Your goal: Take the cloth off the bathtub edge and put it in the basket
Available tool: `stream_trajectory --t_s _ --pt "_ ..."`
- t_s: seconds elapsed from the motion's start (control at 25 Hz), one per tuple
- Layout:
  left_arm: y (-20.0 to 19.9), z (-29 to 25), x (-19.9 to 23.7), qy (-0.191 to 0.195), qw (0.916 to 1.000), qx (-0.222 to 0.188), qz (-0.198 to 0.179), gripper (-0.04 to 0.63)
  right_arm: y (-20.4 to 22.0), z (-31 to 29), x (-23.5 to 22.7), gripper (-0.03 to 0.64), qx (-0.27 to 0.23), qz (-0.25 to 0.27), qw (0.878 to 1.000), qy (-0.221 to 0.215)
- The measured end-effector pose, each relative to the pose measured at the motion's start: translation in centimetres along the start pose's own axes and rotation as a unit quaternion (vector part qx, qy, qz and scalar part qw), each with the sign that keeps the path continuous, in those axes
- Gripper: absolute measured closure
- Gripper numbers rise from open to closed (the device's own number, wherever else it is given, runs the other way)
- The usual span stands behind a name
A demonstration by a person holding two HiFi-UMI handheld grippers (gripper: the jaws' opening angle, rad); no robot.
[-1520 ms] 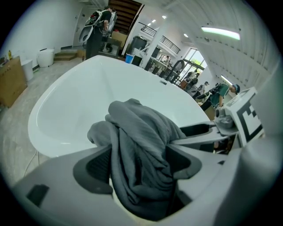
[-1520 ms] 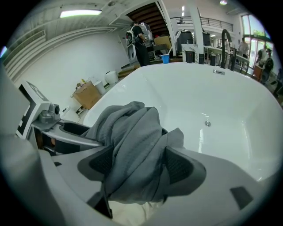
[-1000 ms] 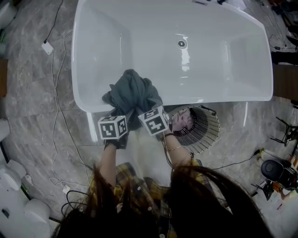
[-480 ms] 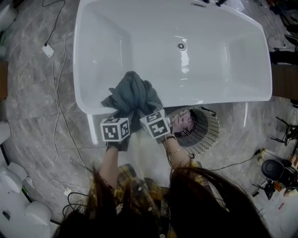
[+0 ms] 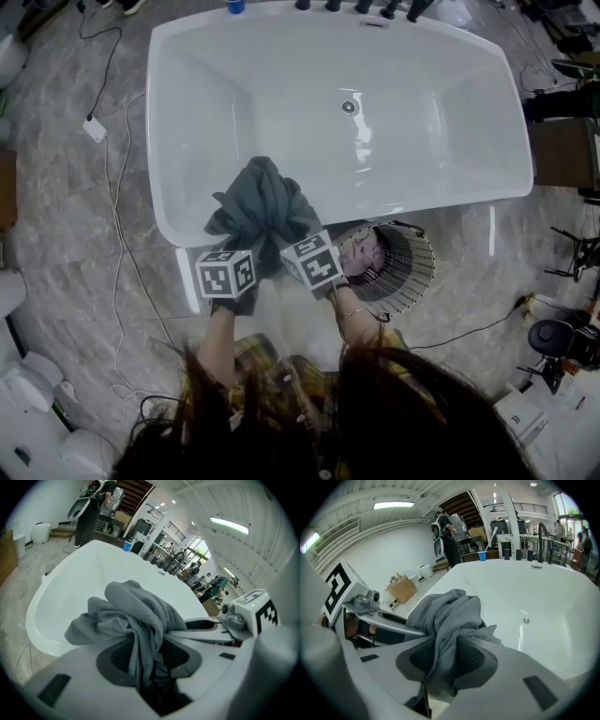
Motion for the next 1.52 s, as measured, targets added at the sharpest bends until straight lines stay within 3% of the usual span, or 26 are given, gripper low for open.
stream_trajectory --t_s 0.48,0.84,1.2,1.52 --pt "-5.4 3.7 -7.1 0.049 0.9956 -0.021 -0.077 0.440 -4.9 8.5 0.1 0.492 -0.068 -0.010 0.997 0.034" --pt "-9.1 6.3 -14.4 0.096 0.9843 -0.048 -0.140 0.440 -7.9 16.8 -0.3 0.492 -0.134 -0.015 0.987 0.082" --pt "-10.8 7.1 -23.2 0.172 0.9624 -0.066 -0.199 0.440 -8.4 26.2 -2.0 0.492 -0.191 -0.022 0.969 0.158" --pt "-8.5 4.8 -31.3 0.256 0.9347 -0.024 -0.246 0.440 -4.1 33.9 -4.3 0.492 -0.221 -0.067 0.941 0.246"
Point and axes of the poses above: the fingertips, and each gripper's own axes: z backward along the fingers, x to its left, y out of its underside, the point moved 8 cm from there along z, backward along the fingers, and after that the axes turned 8 degrees about -x, right-handed, at the moved point
